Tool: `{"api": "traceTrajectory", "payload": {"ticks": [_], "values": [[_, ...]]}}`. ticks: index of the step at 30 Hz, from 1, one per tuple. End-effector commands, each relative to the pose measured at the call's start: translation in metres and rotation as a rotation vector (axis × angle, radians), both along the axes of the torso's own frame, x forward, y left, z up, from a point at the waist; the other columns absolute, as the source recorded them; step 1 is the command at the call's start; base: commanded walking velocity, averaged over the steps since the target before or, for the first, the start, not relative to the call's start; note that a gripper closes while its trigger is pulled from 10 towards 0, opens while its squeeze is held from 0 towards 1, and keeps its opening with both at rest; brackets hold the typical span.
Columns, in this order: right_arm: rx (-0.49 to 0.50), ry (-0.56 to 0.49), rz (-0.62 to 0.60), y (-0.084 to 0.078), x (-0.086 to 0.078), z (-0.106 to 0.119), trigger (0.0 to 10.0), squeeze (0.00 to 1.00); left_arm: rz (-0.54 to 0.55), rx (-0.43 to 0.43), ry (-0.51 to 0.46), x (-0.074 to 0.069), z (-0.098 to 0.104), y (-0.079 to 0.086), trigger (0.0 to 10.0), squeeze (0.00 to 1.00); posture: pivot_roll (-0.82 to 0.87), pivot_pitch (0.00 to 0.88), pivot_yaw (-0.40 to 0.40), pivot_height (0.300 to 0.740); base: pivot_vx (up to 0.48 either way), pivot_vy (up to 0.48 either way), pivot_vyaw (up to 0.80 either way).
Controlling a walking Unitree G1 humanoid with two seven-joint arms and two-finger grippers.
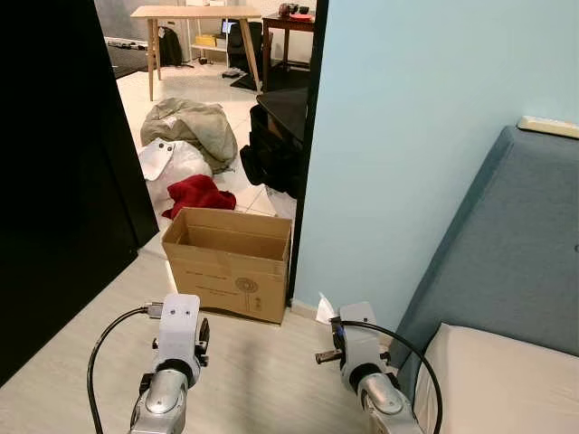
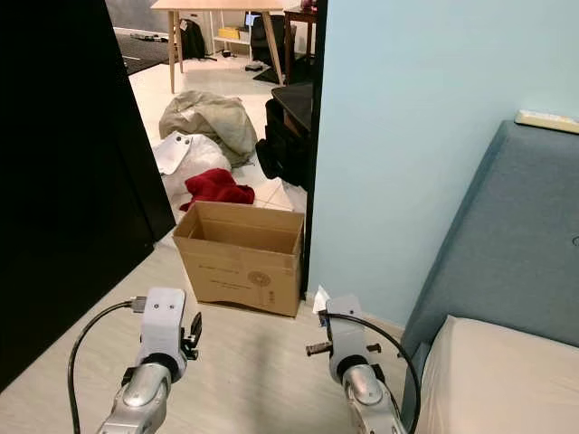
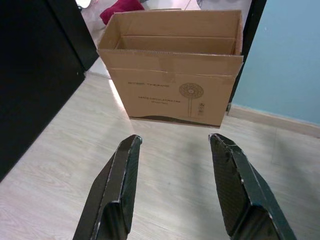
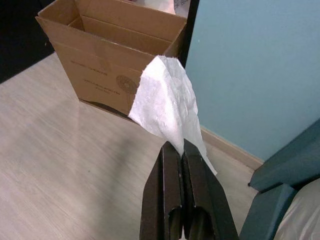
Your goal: Clean up the room
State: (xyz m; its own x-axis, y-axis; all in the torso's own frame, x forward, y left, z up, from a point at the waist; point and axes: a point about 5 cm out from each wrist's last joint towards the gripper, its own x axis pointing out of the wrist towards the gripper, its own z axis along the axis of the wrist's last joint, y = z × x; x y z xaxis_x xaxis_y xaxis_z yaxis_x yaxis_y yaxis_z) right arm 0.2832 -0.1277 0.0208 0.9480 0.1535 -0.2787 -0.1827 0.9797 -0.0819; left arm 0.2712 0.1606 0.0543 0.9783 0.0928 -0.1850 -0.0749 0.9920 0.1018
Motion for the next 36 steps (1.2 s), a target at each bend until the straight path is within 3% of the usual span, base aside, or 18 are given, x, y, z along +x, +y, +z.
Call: {"api": "traceTrajectory", "payload": {"ticks": [1, 36], "values": [[0.010, 0.016, 0.004, 0.0014, -0.0015, -0.0022, 10.0, 0.00, 0.003, 0.006, -0.002, -0.0023, -0.0011, 0.0025, 10.0, 0.00, 0.04, 0.089, -0.020, 0.721, 0.405, 0.000, 0.00], [0.016, 0.024, 0.021, 0.0058, -0.0008, -0.0030, 10.0, 0.00, 0.000, 0.014, -0.014, -0.0036, 0.0015, 0.0068, 10.0, 0.00, 0.05, 0.084, -0.020, 0.721, 0.405, 0.000, 0.00]]}}
